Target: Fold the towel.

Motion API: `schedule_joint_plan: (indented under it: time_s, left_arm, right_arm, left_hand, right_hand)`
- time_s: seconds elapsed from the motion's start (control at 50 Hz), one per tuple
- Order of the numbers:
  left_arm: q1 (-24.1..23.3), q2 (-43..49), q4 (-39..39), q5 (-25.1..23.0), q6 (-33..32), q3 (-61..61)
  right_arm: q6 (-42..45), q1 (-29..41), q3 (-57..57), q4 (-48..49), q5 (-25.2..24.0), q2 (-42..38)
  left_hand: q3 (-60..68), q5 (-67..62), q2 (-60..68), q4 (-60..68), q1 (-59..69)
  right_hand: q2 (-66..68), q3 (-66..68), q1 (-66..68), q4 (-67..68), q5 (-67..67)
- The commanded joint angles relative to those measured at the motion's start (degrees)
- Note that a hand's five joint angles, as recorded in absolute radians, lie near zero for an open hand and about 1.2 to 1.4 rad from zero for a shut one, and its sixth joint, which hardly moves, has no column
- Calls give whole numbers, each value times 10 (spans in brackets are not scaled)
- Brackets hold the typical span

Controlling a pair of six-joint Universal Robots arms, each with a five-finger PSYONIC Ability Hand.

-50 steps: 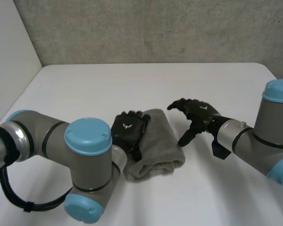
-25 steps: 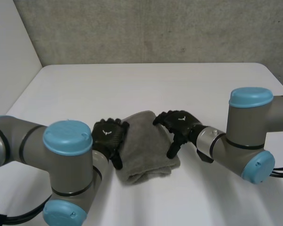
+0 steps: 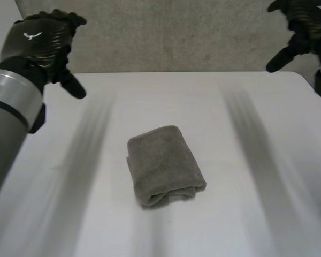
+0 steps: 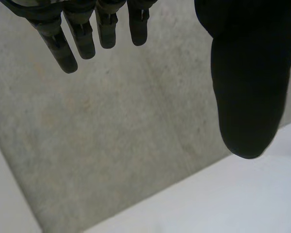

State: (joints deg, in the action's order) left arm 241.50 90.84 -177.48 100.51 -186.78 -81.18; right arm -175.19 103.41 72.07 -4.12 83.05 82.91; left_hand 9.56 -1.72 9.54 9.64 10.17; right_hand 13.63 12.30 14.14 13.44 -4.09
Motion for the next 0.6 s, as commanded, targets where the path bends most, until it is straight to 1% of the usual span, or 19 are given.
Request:
schedule_joint_plan:
  time_s: [0.02,0.06,0.12,0.16,0.18,0.22,0.26,0.32,0.4,0.48,0.6]
  left_arm:
    - [9,-3,62,-25,25,4]
    - [15,-10,61,-51,35,8]
    - [18,-15,61,-64,36,11]
    - [21,-18,61,-92,34,23]
    - [21,-18,61,-92,34,23]
    - [26,-18,61,-113,36,35]
    - [31,-18,61,-122,36,36]
    - [38,-16,60,-132,37,35]
    - [39,-11,49,-133,37,36]
    - [39,-8,29,-134,38,30]
    - [38,-8,27,-138,37,24]
  right_arm:
    - [-2,-8,6,-53,-2,8]
    - [-2,-8,6,-52,2,8]
    - [-2,-8,6,-52,-1,8]
    - [-1,-6,1,-52,-2,4]
    - [-1,-6,1,-52,-2,4]
    - [0,-3,-1,-53,-6,2]
    - [-1,-1,-1,-52,-7,1]
    - [-6,4,2,-52,-7,0]
    - [-8,13,11,-53,-13,-1]
    - [-9,41,23,-51,-32,-2]
    - [-3,46,38,-44,-34,-5]
  left_hand:
    - [4,17,5,4,-2]
    - [4,17,5,4,-2]
    - [4,17,5,4,-2]
    - [4,17,5,4,-2]
    - [4,17,5,4,-2]
    - [5,17,5,4,-1]
    - [5,17,5,4,-1]
    - [4,17,5,4,-2]
    - [4,17,5,4,-2]
    - [5,17,5,4,-1]
    - [5,17,5,4,-1]
  right_hand:
    - [-36,-23,-41,-34,41]
    - [-36,-23,-41,-34,41]
    - [-36,-23,-41,-34,41]
    - [-36,-23,-41,-34,41]
    - [-36,-23,-41,-34,41]
    - [-36,-23,-41,-34,41]
    - [-36,-23,-41,-34,41]
    - [-36,-23,-41,-34,41]
    - [-36,-23,-41,-34,41]
    - [-36,-23,-41,-34,41]
    - [-36,-23,-41,-34,41]
